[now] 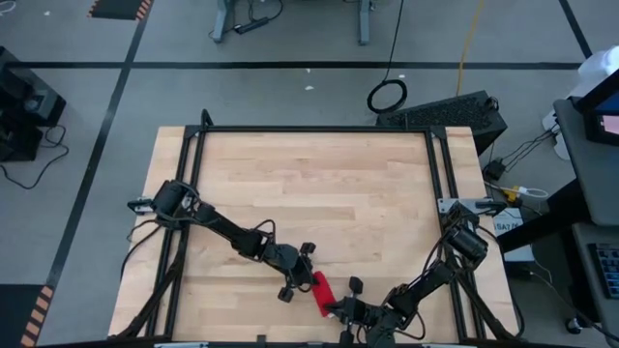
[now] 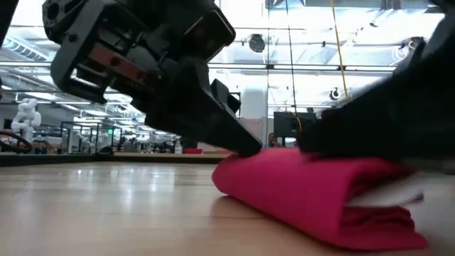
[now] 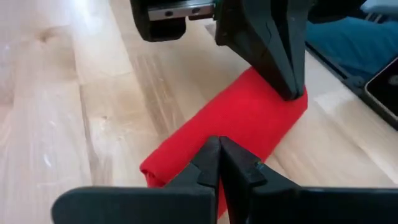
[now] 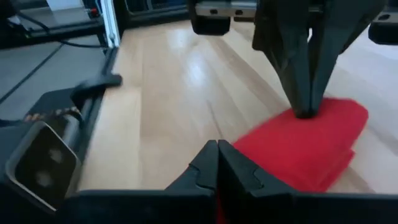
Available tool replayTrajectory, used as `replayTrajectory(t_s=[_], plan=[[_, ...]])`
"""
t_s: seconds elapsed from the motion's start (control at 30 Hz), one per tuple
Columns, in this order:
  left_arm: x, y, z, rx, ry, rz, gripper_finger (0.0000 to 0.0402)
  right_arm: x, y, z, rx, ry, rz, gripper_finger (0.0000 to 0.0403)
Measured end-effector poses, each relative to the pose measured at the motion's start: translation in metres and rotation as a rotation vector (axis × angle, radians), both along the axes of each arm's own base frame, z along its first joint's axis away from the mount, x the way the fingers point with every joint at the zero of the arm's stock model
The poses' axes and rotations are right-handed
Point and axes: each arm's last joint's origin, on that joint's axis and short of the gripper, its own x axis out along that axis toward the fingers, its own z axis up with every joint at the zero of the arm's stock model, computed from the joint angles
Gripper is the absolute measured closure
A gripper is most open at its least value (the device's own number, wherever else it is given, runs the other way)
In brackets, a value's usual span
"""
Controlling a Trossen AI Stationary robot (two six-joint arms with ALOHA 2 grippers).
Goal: Roll napkin
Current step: Roll the red napkin
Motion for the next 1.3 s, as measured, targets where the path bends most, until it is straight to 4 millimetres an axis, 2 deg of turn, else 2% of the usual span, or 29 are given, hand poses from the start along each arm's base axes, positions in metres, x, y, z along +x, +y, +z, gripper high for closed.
replayTrajectory(t_s=[0.23,0.33,0.47,0.6,0.77,0.9,1.17,1.23,1.3], plan=[[-0.003,-0.006,0.019,-0.02,-0.054,-0.033,0.0389,0.001,0.001,0.04,-0.035,-0.058,0.026,0.0403],[-0.004,-0.006,0.021,-0.008,-0.058,-0.041,0.0389,0.0,0.0,0.05,-0.056,-0.061,0.033,0.0403],[-0.003,-0.003,0.016,0.009,-0.041,-0.021,0.0389,-0.001,-0.002,0.041,-0.068,-0.019,0.017,0.0403],[-0.001,0.002,0.002,0.034,0.005,0.004,0.0389,-0.003,-0.005,0.015,-0.071,0.037,-0.027,0.0403],[0.001,0.006,-0.009,0.036,0.03,0.019,0.0389,0.0,-0.009,-0.006,-0.031,0.052,-0.069,0.0403],[0.001,0.006,-0.007,0.039,0.035,0.018,0.0389,0.0,-0.009,-0.009,-0.021,0.051,-0.081,0.0403],[0.002,0.006,0.023,0.039,-0.101,-0.007,0.0389,0.0,-0.01,-0.006,-0.035,0.066,-0.058,0.0403],[0.003,0.008,0.018,0.055,-0.088,-0.01,0.0389,0.001,-0.01,-0.006,-0.032,0.069,-0.055,0.0403],[0.004,0.015,0.005,0.073,-0.032,0.004,0.0389,0.001,-0.01,-0.006,-0.032,0.068,-0.055,0.0403]])
